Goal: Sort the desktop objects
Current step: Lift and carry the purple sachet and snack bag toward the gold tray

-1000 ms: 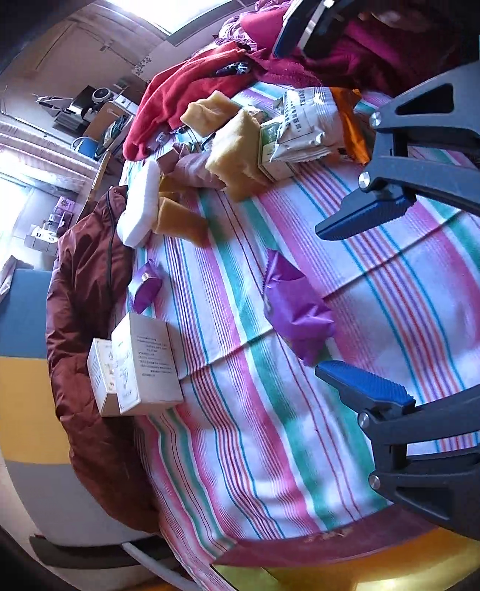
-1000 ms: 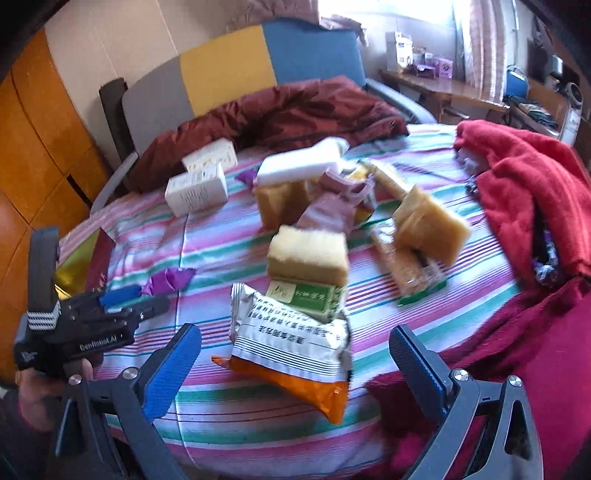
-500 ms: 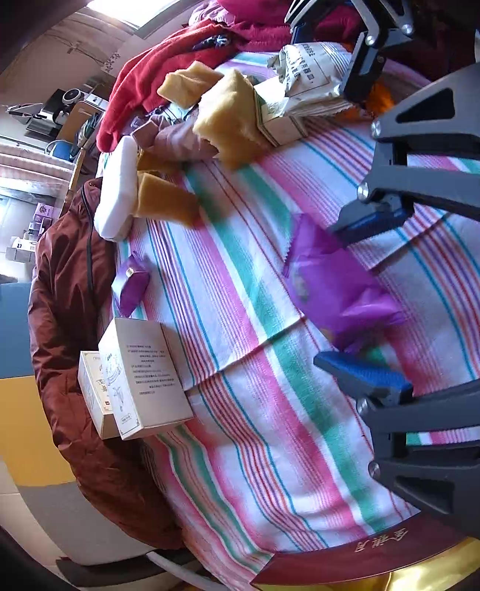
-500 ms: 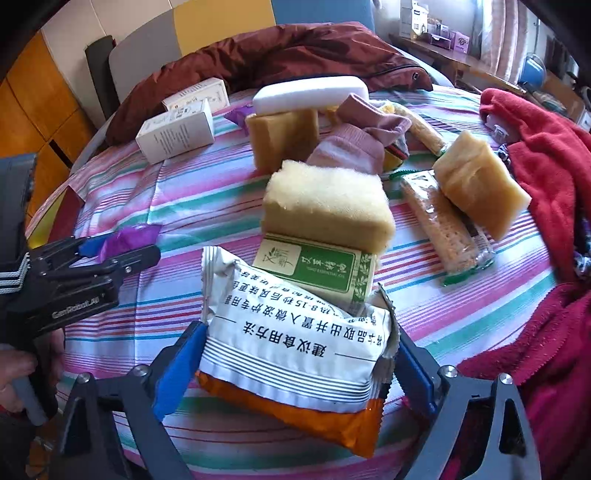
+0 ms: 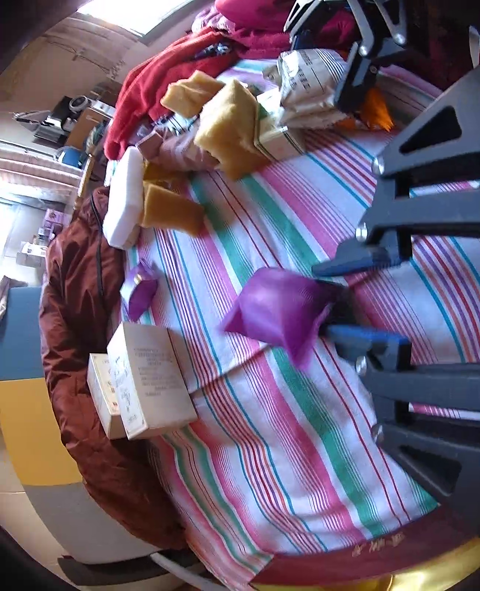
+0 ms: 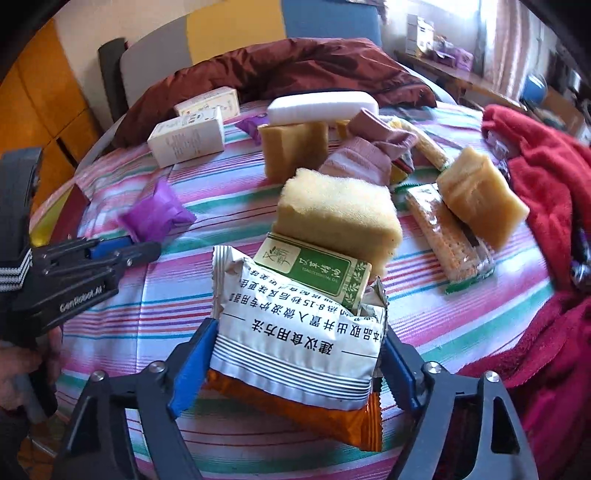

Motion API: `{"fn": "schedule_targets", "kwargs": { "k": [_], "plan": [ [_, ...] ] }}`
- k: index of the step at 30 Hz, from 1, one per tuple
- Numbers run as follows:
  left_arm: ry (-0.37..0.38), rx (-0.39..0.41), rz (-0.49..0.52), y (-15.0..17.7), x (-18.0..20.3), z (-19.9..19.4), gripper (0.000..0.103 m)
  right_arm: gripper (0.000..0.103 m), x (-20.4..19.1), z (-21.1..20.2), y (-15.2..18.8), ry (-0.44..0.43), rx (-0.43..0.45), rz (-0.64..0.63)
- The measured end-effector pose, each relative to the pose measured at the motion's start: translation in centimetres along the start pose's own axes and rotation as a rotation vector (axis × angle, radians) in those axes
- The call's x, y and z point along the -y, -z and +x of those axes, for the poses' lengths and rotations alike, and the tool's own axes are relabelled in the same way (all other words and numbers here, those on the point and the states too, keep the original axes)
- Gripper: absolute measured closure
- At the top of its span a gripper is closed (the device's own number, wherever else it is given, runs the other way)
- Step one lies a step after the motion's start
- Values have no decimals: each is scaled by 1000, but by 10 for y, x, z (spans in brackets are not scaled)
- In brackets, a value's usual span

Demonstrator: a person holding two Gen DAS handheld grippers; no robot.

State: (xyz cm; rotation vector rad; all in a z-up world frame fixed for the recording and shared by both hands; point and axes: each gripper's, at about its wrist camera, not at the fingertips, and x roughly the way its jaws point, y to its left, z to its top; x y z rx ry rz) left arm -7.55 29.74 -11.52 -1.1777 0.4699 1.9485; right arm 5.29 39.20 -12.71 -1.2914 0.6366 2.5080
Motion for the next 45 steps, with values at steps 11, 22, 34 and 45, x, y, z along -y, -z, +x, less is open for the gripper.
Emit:
{"fn": "schedule_targets", "kwargs": {
  "k": [11,22,34,45],
  "plan": [
    [41,-48,28,-26,-2,7,52,2,12,4,-7,-77,-9,123],
    [32,-92,152,-26,-16,-3,53,0,17,15,-8,-120,-22,186],
    [-18,-141,542,-62,9,23,51,0,15,21,-9,-141,-43,178],
    [43,-152,475,-75,-3,44,52,10,6,31,-17,-140,-25,147]
  ]
}}
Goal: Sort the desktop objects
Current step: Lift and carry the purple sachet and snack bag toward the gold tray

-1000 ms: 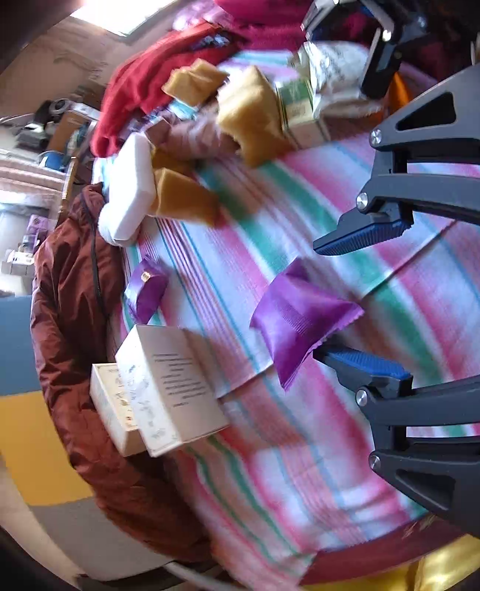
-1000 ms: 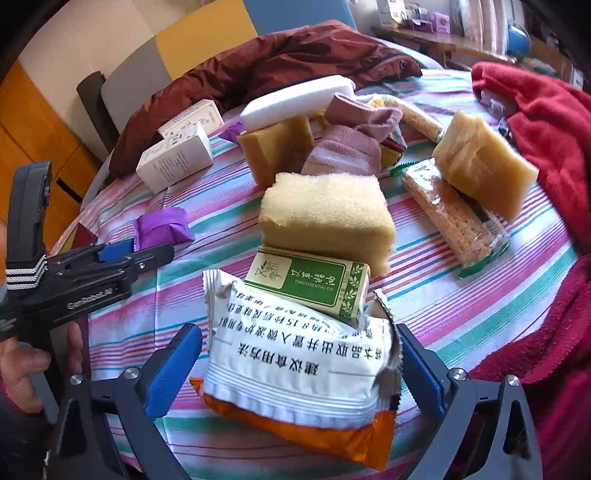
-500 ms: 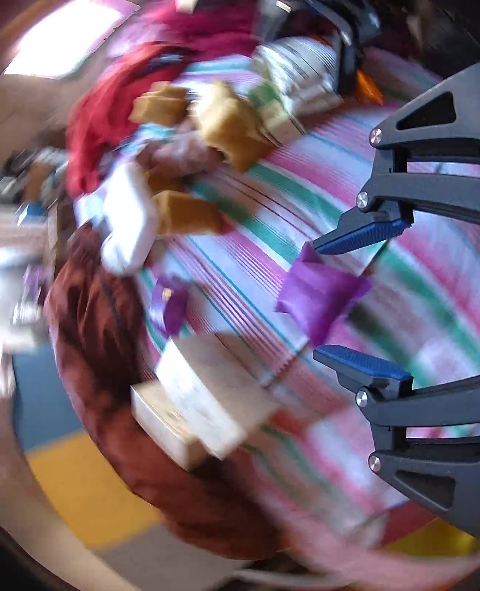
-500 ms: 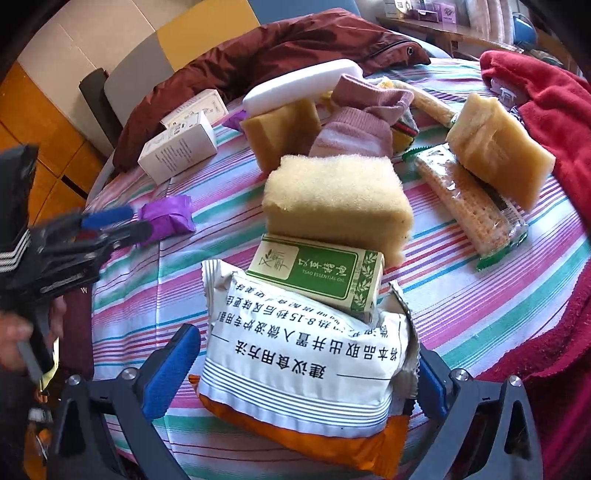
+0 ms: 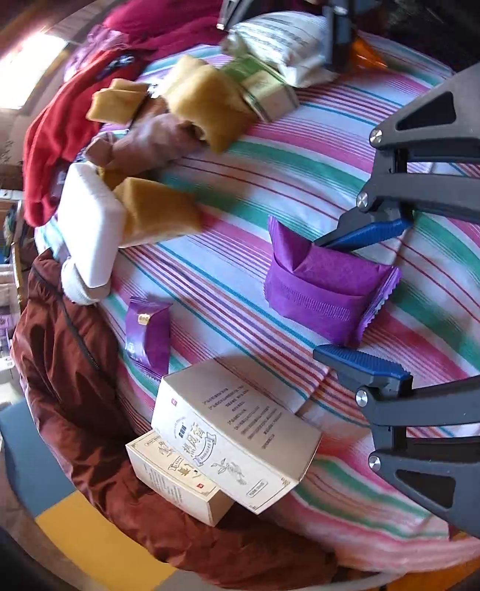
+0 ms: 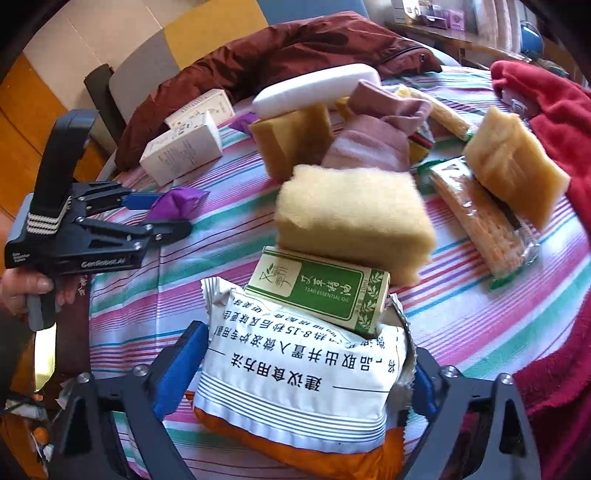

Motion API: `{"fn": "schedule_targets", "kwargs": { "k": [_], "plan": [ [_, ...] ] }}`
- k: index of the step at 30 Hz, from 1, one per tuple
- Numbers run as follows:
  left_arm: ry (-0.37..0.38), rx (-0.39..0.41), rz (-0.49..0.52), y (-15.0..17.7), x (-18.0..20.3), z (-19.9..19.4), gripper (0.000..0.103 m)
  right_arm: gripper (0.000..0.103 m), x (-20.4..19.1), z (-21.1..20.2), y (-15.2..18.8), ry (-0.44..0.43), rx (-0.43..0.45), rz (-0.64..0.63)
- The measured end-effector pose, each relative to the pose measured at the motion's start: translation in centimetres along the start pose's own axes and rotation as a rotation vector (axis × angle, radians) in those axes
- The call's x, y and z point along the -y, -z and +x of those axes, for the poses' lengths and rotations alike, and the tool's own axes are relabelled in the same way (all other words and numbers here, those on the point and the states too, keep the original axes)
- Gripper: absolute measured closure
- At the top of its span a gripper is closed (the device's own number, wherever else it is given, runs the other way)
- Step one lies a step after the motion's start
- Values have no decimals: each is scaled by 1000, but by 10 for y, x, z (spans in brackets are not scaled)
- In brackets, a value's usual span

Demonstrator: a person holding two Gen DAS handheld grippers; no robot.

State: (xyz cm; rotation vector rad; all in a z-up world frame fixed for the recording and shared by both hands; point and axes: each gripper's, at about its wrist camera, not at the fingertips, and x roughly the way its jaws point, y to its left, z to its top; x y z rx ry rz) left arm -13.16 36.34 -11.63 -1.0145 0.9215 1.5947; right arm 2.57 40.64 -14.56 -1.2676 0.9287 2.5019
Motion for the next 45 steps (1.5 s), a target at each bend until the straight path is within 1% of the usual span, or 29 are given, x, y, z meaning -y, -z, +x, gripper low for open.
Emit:
{"fn": "schedule_targets", "kwargs": {
  "k": [1,2,4,6,7,8,9,13,15,16,17,18,19,22,24,26,27,28,29,30,31,34,37,41,43,45],
  "plan": [
    [-1,14,-9,1,1,0,52,15,-2,0,1,1,8,-14],
    [-1,30,-28,2,2,0,52,18,-4,0,2,2,11,-24],
    [9,56,-68,5,1,0,52,19,-7,0,4,2,11,-40],
    [29,70,-113,8,2,-3,55,21,-10,-1,5,-2,12,-56],
    [39,81,-135,8,2,-4,61,21,-12,-2,6,-4,16,-64],
    [67,92,-164,10,1,-5,70,22,-13,-2,8,-2,19,-68],
    [79,98,-180,11,0,-6,73,22,-14,-3,8,1,26,-68],
    [72,113,-216,13,3,-7,74,22,-15,-4,11,-1,43,-76],
    [89,105,-242,11,3,-7,67,21,-13,-5,12,-17,46,-68],
    [89,108,-249,9,2,-6,59,19,-12,-5,12,-27,46,-59],
    [71,111,-249,8,1,-6,48,17,-13,-3,10,-32,47,-55],
    [43,110,-241,8,2,-7,43,16,-12,-3,10,-35,46,-52],
    [22,110,-232,8,2,-6,36,15,-12,-3,9,-32,46,-51],
    [-41,125,-196,2,6,-7,35,11,-12,-3,7,-31,47,-51],
    [-49,149,-178,-3,12,-9,35,9,-12,-1,4,-32,46,-36],
    [-61,166,-185,-10,15,-7,35,9,-11,1,4,-36,48,-30],
    [-51,167,-203,-12,14,-3,36,10,-11,1,4,-38,52,-29],
    [-29,164,-231,-14,11,0,42,16,-11,2,5,-48,56,-29],
    [4,163,-265,-16,8,3,57,19,-10,2,5,-54,60,-27],
    [24,163,-296,-16,4,6,64,20,-11,2,5,-57,66,-26],
    [35,168,-313,-15,3,8,70,22,-12,1,5,-64,75,-30],
    [98,202,-377,-11,-6,7,72,25,-14,-3,6,-76,92,-50],
    [123,244,-394,-7,-8,-4,73,26,-18,-12,7,-86,117,-62],
    [108,283,-397,-3,-8,-24,74,27,-27,-24,5,-92,150,-79],
    [110,300,-412,-2,-9,-31,74,27,-33,-26,3,-89,154,-90],
    [116,334,-433,4,-10,-47,74,27,-36,-31,2,-103,166,-91]
  ]
}}
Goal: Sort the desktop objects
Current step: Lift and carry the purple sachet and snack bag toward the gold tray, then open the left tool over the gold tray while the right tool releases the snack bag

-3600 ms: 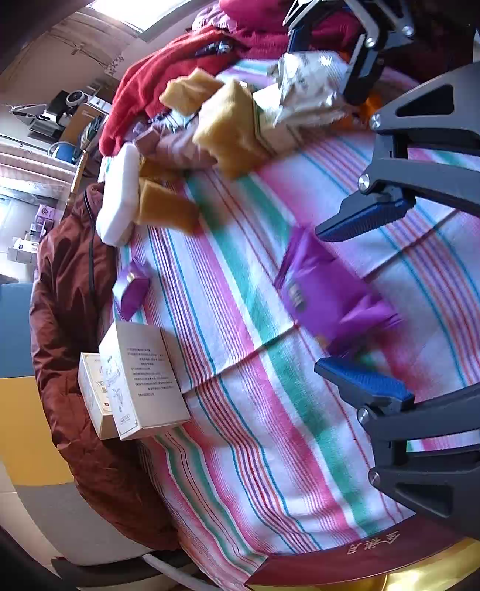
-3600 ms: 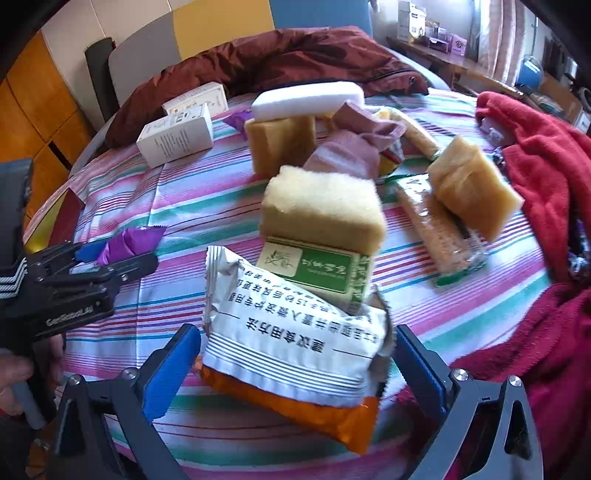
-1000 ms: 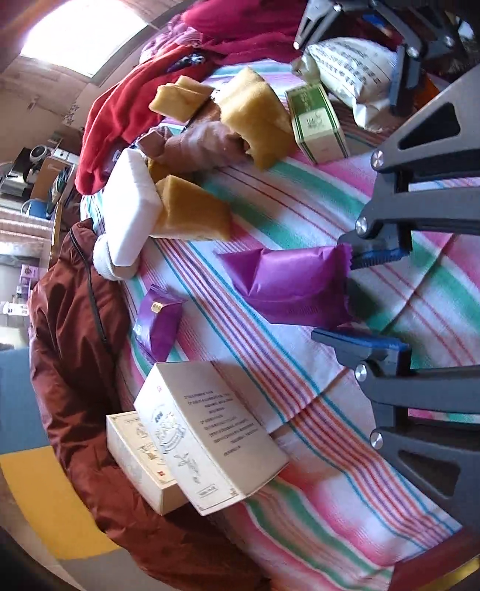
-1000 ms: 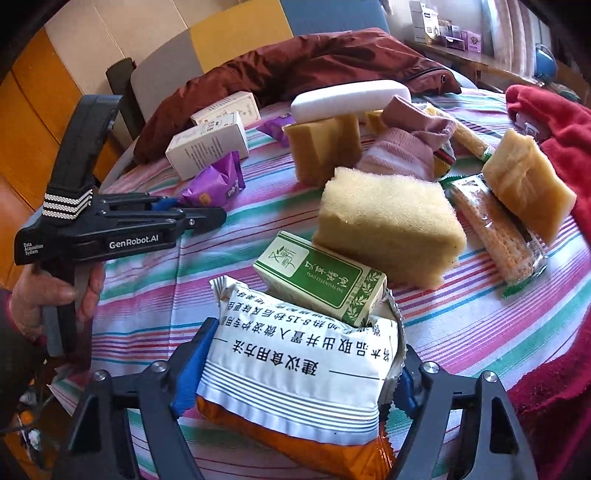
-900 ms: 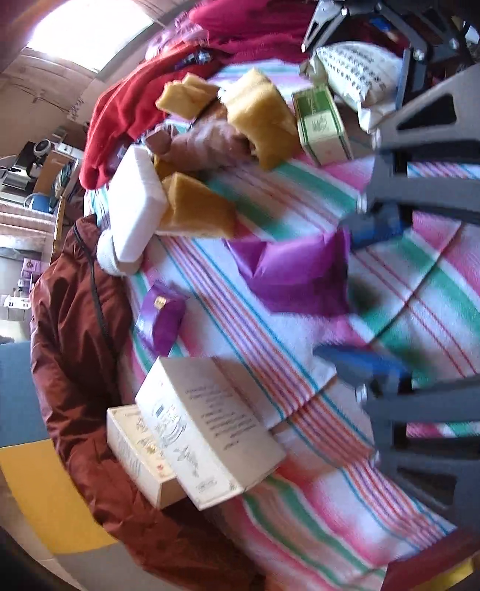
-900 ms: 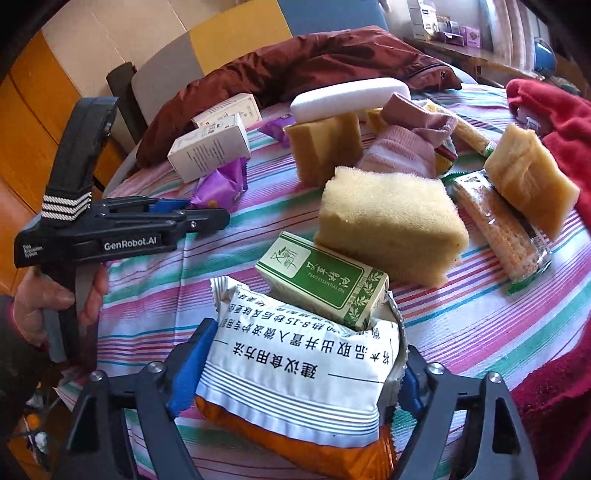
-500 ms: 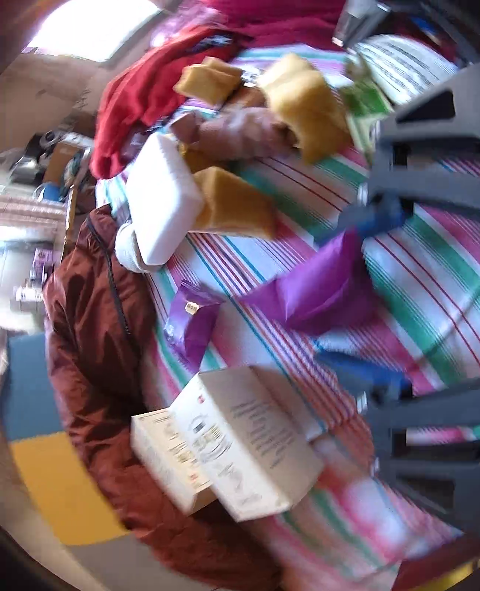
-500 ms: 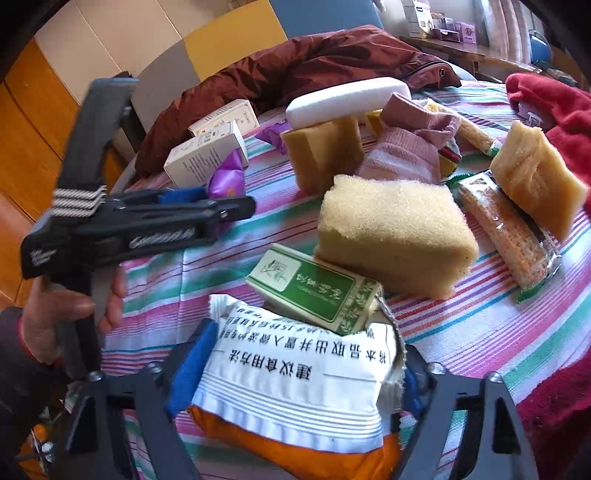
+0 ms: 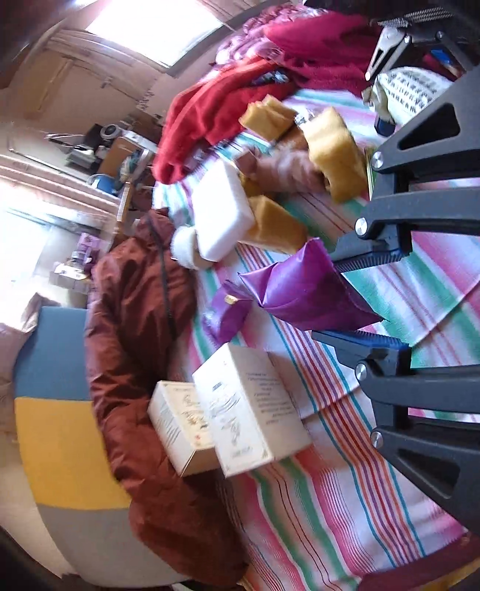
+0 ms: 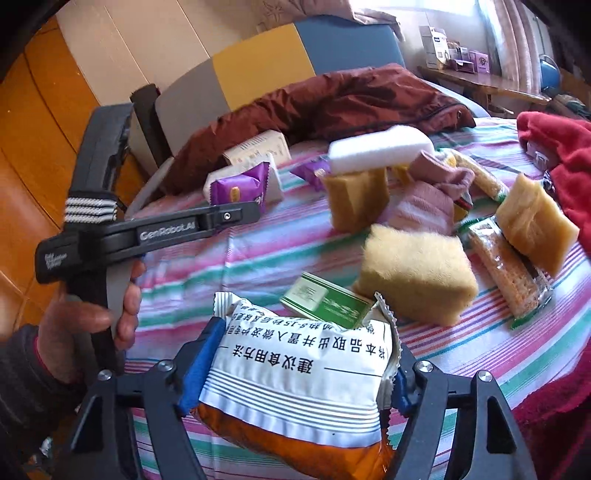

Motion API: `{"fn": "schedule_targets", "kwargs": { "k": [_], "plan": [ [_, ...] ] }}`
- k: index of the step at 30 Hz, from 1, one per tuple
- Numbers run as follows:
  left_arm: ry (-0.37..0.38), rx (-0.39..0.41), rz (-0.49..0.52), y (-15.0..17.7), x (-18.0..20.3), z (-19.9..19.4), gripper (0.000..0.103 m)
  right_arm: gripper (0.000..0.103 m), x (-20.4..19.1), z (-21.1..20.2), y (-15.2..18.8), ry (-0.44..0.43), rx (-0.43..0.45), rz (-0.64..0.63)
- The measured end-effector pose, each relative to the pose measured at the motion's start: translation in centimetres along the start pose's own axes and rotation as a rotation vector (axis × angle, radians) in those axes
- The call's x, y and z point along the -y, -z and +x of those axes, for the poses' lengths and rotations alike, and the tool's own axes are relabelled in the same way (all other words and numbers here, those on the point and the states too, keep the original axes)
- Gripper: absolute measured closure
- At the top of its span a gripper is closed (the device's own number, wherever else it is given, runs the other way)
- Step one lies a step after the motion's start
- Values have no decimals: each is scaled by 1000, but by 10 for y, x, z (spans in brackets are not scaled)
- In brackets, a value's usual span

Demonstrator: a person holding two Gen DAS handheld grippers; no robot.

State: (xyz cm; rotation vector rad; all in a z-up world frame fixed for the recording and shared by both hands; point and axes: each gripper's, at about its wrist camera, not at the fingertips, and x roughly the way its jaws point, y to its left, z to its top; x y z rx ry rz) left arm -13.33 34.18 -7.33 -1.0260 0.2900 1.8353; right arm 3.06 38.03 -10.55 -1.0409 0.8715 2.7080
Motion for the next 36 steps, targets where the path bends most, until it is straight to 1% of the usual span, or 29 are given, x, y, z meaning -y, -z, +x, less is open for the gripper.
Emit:
{"fn": "schedule_targets", "kwargs": {
  "k": [4,8,10,13,17,22,24,26,28,30,33,34,35,36],
  "plan": [
    [-26,85,-51,4,-4,-48,74,27,-23,-9,-12,-24,30,-59],
    [-137,153,-107,25,-20,-104,74,27,-48,-12,-17,-82,25,-103],
    [-204,171,-127,39,-31,-123,73,27,-68,-8,-22,-143,9,-125],
    [-294,168,-190,64,-58,-150,73,27,-102,1,-24,-205,-23,-176],
    [-399,171,-319,103,-109,-186,73,27,-152,21,-22,-288,-105,-234],
    [-523,152,-426,143,-165,-216,73,26,-224,53,-21,-359,-177,-314],
    [-570,148,-461,158,-186,-225,73,26,-249,65,-19,-361,-193,-353],
    [-602,132,-492,166,-202,-229,73,26,-273,78,-15,-367,-227,-378],
    [-627,134,-516,173,-215,-233,73,26,-297,94,-13,-359,-247,-394],
    [-648,139,-539,180,-226,-237,72,25,-314,106,-15,-349,-248,-407],
    [-659,158,-567,183,-236,-243,70,23,-343,120,-22,-331,-223,-428],
    [-667,163,-575,184,-240,-244,65,23,-352,122,-24,-330,-212,-446],
    [-673,168,-584,185,-242,-246,63,19,-364,124,-26,-321,-197,-467],
    [-673,173,-590,185,-245,-248,63,18,-369,125,-29,-319,-192,-475]
  ]
}}
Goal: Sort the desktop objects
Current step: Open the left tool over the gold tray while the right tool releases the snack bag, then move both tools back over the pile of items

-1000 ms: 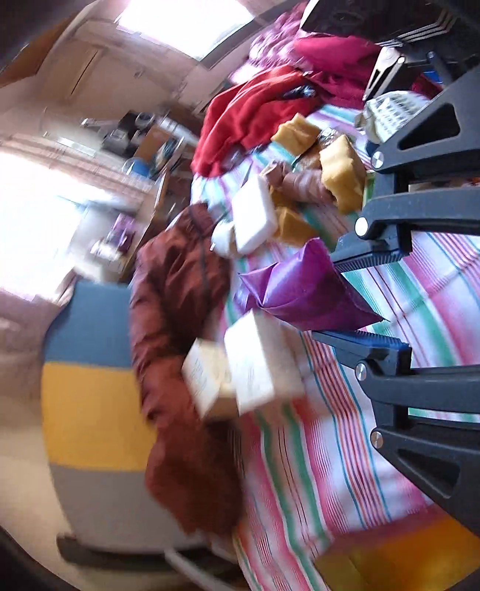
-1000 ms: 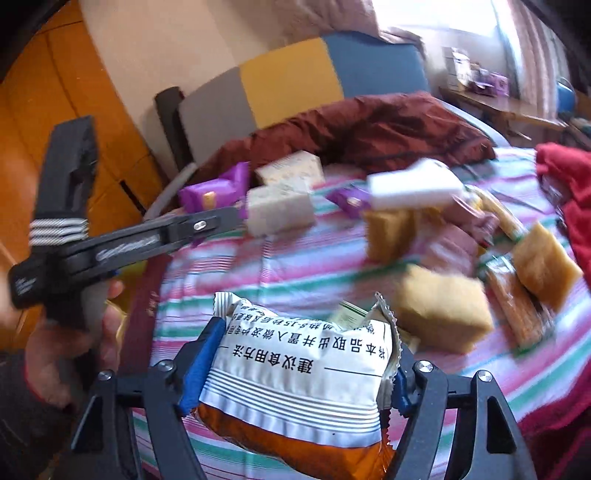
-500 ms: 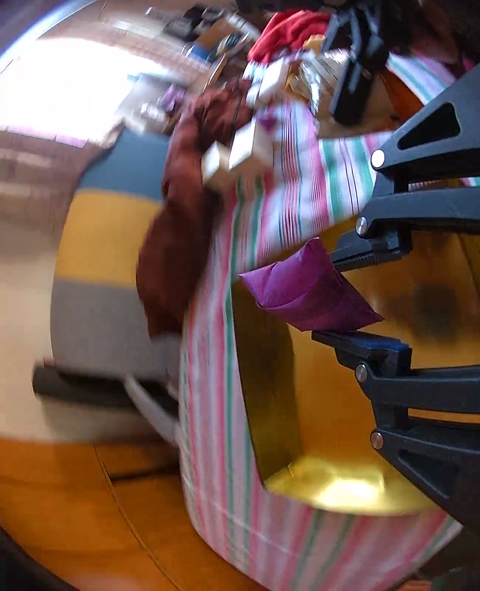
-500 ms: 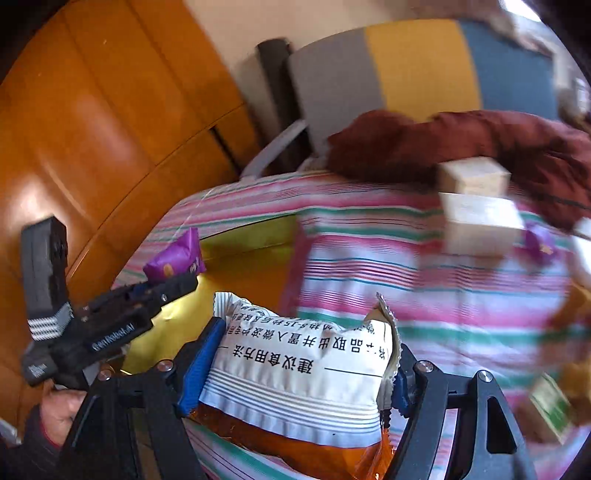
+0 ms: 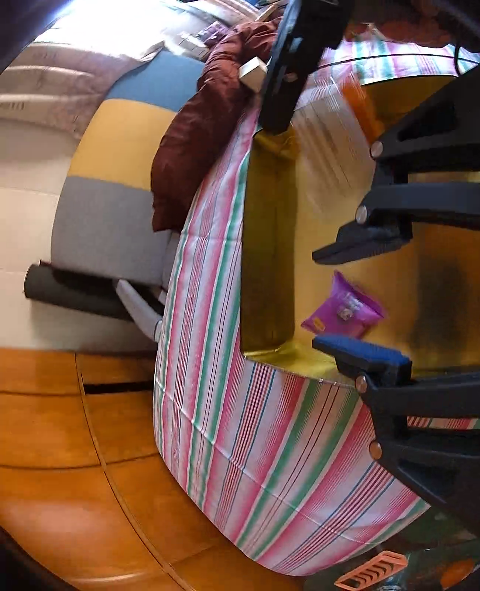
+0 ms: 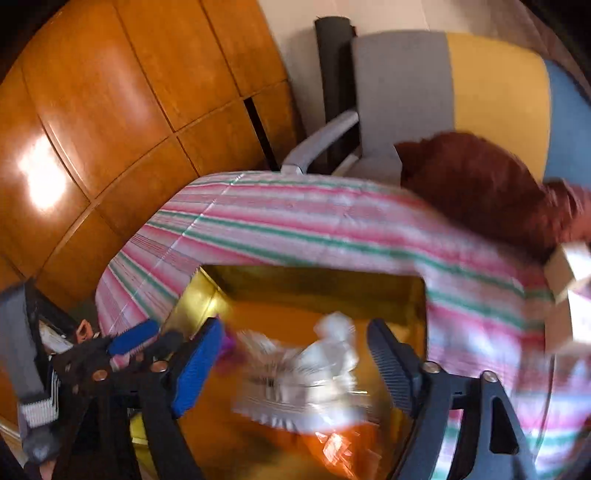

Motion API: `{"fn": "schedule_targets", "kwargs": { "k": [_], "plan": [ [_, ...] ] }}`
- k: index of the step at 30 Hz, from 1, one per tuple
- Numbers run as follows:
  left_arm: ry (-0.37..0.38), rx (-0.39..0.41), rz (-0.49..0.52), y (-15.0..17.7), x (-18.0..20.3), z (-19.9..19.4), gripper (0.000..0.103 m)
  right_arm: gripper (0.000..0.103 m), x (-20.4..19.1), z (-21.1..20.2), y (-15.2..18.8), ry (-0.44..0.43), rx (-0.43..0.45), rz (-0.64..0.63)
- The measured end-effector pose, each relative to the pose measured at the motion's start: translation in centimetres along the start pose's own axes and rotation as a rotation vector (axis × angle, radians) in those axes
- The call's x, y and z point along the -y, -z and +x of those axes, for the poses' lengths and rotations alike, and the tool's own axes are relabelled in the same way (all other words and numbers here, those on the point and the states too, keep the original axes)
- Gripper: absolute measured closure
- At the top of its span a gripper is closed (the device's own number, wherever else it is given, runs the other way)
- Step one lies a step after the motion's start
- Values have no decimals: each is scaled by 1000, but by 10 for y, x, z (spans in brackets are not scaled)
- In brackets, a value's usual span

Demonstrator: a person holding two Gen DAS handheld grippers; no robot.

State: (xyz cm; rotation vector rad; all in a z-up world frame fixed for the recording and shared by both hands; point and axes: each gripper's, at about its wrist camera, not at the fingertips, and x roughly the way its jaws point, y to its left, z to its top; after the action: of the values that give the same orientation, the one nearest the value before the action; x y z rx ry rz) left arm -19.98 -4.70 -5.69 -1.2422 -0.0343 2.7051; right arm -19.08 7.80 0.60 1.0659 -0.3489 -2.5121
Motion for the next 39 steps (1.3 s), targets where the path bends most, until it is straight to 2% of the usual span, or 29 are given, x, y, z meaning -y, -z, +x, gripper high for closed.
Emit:
{"fn": "schedule_targets", "kwargs": {
  "k": [5,8,10,15,17,19,24,27,30,32,34,39],
  "plan": [
    [-9,30,-6,-1,-9,-8,61,17,-25,4,-19,11,28,-68],
    [-32,52,2,0,-13,-20,61,16,-32,1,-16,26,54,-89],
    [-42,65,2,3,-14,-28,61,15,-36,-7,-7,21,66,-109],
    [-30,89,-21,9,-15,-49,61,10,-46,-30,15,72,114,-176],
    [-28,103,-22,11,-10,-56,61,0,-48,-43,23,97,136,-199],
    [-29,114,-18,14,-6,-63,61,0,-44,-60,33,120,164,-207],
    [15,120,-27,26,13,-76,61,0,-27,-85,55,152,164,-180],
    [69,109,-9,34,29,-80,61,0,-16,-100,70,181,174,-161],
    [118,97,23,44,49,-86,61,0,-4,-117,85,205,185,-140],
    [147,97,52,49,63,-91,53,0,3,-129,95,219,193,-129],
    [178,110,91,56,80,-100,51,0,11,-141,105,238,197,-122],
    [263,108,172,64,118,-109,50,0,36,-163,129,282,181,-94]
  ]
}}
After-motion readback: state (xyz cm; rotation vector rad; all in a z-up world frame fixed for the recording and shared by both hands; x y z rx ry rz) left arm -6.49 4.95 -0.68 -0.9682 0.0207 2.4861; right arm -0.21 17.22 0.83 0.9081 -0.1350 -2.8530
